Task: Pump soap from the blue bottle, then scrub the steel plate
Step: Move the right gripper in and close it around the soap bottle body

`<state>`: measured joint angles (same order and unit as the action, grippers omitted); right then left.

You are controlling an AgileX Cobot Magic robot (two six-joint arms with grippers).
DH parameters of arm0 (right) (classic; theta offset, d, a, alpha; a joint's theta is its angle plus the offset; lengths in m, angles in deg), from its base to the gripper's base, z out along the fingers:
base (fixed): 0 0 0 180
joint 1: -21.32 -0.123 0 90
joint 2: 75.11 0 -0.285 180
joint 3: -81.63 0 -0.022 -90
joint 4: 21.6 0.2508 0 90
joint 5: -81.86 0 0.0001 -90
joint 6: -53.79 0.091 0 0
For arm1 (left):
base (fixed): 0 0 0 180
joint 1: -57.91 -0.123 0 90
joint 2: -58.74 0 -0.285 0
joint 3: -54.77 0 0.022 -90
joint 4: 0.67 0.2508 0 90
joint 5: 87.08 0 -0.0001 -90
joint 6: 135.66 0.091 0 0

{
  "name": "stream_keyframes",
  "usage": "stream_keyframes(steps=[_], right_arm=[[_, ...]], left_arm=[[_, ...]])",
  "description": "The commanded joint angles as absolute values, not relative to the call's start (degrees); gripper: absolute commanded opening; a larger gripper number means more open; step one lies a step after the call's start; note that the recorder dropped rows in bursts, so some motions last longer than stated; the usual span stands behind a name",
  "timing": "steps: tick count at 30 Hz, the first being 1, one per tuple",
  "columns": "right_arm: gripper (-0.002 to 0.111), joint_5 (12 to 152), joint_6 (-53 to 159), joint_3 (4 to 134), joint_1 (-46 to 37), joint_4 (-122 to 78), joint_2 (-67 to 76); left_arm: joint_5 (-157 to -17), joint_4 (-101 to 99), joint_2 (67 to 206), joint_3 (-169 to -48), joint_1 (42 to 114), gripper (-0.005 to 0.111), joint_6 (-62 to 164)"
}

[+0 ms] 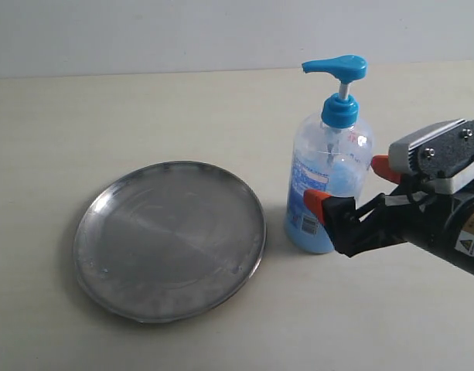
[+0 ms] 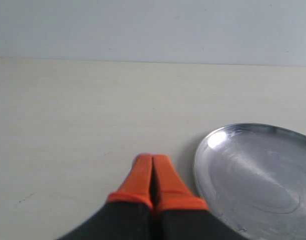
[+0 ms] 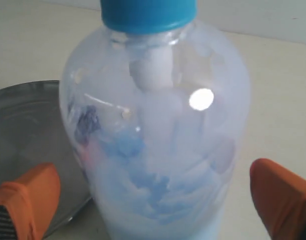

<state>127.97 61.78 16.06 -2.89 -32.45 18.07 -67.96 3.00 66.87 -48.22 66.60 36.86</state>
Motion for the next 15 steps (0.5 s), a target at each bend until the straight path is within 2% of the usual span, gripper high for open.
stream_keyframes(steps=[1, 10, 13, 15], right_arm=[[0.105, 130.08, 61.63, 18.71, -3.07, -33.22, 21.53], [0.104, 133.42, 62.87, 21.95, -3.07, -33.82, 26.74], [0.097, 134.14, 62.87, 23.09, -3.07, -33.82, 28.74], [0.085, 134.23, 62.87, 23.69, -3.07, -33.66, 29.62]], left_arm=[[-68.37, 3.23, 66.53, -48.02, 66.53, 0.001, 37.05], [-68.37, 3.23, 66.53, -48.02, 66.53, 0.001, 37.05], [-68.37, 3.23, 66.53, -48.02, 66.53, 0.001, 37.05], [-68.37, 3.23, 66.53, -48.02, 66.53, 0.001, 37.05]])
